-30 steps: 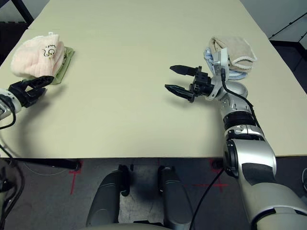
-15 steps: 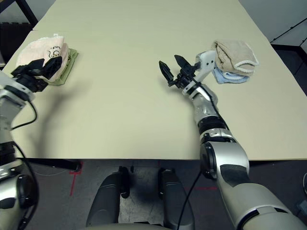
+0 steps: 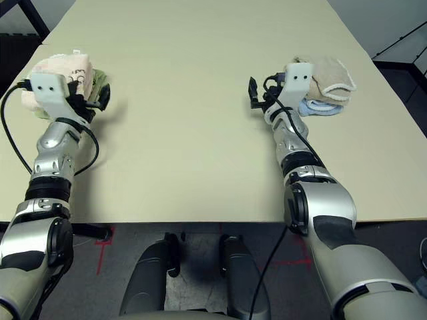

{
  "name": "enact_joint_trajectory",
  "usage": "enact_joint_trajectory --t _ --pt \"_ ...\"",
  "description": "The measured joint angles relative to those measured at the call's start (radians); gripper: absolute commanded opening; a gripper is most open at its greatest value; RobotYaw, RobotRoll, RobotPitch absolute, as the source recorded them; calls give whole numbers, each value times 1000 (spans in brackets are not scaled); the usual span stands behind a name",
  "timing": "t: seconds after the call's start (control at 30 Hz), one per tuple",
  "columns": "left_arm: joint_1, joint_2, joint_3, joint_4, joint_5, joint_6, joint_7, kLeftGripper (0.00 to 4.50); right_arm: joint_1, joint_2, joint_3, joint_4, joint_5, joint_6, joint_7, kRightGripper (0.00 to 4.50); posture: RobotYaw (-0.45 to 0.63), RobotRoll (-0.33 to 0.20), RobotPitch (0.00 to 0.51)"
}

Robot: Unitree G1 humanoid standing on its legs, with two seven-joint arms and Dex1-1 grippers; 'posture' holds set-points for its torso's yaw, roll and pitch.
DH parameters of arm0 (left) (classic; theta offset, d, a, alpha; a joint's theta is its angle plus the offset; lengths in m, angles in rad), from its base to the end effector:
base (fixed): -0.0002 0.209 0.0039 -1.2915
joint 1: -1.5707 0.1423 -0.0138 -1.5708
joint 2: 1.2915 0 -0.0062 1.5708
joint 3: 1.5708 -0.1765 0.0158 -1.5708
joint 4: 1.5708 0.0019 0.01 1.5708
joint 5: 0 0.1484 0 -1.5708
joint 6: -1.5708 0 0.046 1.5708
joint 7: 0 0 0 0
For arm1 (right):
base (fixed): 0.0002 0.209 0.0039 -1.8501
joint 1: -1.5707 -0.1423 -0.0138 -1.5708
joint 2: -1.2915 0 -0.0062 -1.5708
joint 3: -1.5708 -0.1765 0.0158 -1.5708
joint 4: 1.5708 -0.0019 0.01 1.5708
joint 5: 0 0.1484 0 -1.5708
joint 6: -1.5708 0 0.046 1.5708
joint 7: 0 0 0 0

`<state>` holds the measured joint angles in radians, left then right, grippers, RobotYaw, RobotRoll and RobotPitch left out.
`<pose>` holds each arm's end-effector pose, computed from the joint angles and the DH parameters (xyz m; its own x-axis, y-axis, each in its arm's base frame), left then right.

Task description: Fold the towel and set it aside.

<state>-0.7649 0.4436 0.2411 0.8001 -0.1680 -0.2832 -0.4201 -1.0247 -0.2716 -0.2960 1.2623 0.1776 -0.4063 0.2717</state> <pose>0.3276 0.2645 0.1541 0.9448 -0.1647 0.2833 0.1161 0.9767 0.1805 0.3595 -0.2025 0.1350 0.9741 0.0607 0.2178 -0.0836 0.9917 0.0975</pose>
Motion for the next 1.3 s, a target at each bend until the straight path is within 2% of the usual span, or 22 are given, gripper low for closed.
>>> enact_joint_trajectory --t 0.17,0.37,0.57,0.8,1.07,1.3 --pt "6 -34 -7 0 -31 -74 -93 4452 6 0 -3 0 0 -7 3 4500 -43 0 160" --pt "9 -33 -6 -8 -68 -78 -163 4452 6 0 -3 0 0 -7 34 4500 -36 0 156" --pt "18 10 17 48 -45 -32 -24 4452 6 -18 -3 0 0 -8 105 4500 -33 0 152" --pt "16 17 35 115 -3 -21 169 4452 6 -78 -33 0 0 -12 66 4500 -42 0 153" --pt "-14 17 32 154 11 -52 180 4452 12 -78 -33 6 -2 -6 56 4500 -46 0 155" --pt "-39 17 30 162 6 -55 97 4452 16 -78 -33 8 -2 -4 50 4500 -58 0 155"
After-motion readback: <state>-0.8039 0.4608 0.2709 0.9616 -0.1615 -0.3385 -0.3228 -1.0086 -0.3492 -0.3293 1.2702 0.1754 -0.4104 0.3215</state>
